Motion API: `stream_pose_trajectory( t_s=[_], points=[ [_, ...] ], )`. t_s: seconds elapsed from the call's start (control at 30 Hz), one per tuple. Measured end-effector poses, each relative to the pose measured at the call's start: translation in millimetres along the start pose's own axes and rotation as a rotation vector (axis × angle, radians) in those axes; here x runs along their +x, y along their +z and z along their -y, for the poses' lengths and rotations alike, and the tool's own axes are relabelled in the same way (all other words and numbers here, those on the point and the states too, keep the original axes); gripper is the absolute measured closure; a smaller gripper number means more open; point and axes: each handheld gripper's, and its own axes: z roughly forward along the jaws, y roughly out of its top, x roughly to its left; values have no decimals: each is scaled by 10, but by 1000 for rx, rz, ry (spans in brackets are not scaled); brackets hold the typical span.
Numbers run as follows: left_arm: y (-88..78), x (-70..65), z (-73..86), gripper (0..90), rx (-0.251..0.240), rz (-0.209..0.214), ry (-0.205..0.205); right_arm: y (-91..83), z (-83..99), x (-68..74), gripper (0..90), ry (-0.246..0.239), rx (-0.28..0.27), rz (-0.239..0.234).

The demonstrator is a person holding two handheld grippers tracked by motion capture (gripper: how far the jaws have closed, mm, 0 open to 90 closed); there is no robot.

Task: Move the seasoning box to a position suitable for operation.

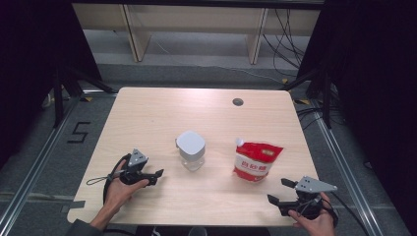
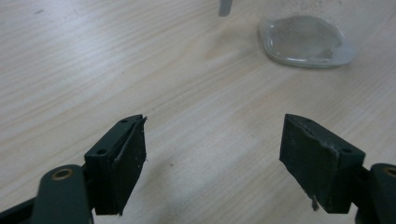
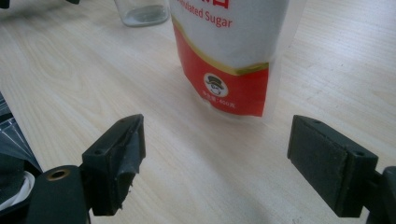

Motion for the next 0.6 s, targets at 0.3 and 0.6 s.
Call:
stream_pose_trajectory(
  t_s=[0.3,0.6],
  points=[
    [10,69,-75,257,25,-14,54,1,1,-1,202,3,-3,-2],
    [167,78,-329,240,-39,-31,27,-1,2,2,204,3,7,0]
  ],
)
